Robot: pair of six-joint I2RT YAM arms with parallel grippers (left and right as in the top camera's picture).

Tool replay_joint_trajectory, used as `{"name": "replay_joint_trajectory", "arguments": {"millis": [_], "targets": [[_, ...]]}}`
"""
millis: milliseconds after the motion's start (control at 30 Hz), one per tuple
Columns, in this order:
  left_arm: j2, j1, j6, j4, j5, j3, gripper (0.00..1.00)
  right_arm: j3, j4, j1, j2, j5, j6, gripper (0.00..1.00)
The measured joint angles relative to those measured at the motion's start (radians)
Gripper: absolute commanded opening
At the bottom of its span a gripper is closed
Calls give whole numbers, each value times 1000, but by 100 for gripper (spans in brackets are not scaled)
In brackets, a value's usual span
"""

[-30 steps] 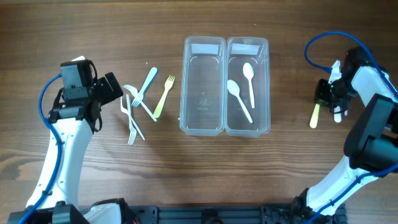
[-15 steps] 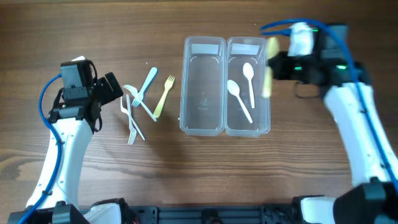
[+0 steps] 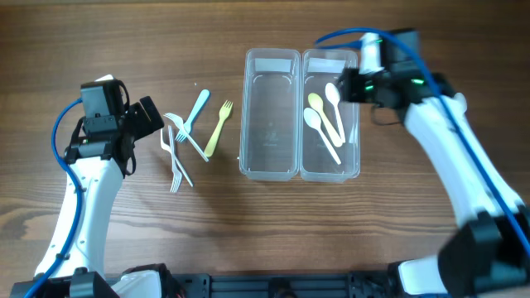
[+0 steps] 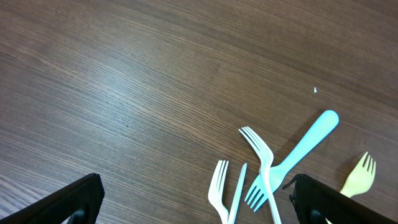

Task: Pack container
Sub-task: 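Grasp a white spoon with the right gripper and place it in the right container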

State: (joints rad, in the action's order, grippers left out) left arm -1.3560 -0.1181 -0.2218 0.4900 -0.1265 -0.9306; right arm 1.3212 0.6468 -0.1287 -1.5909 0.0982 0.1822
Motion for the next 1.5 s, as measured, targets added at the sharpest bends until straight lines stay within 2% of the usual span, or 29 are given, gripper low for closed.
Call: {"name": "replay_joint_trajectory", "arguments": {"millis": [67,167,300,367,833,967,1000,1067,1233,1367,1500], "targets": [[0,0,0,0,0,0,100,19,15,90,53,-118,-4,51],[0,0,0,0,0,0,100,20,41,269,42,-194,-31,51],[0,0,0,0,0,0,100,9,63,468,-61,-145,-81,51],[0,0,0,0,0,0,100,6,76,521,-127,-93,-109,52],[0,0,0,0,0,0,100,0,47,558,-409,-93,-215,43],[0,0,0,0,0,0,100,-1,47,569,-415,-99,-218,41],[0,0,0,0,0,0,100,-1,47,569,-415,-99,-218,36],[0,0,0,0,0,0,100,-1,47,569,-415,-99,-221,30],[0,0,0,0,0,0,100,-1,48,569,-415,-76,-226,30],[0,0,0,0,0,0,100,-1,48,569,-415,-60,-221,35],[0,0,0,0,0,0,100,4,49,569,-436,-61,-221,28]]}}
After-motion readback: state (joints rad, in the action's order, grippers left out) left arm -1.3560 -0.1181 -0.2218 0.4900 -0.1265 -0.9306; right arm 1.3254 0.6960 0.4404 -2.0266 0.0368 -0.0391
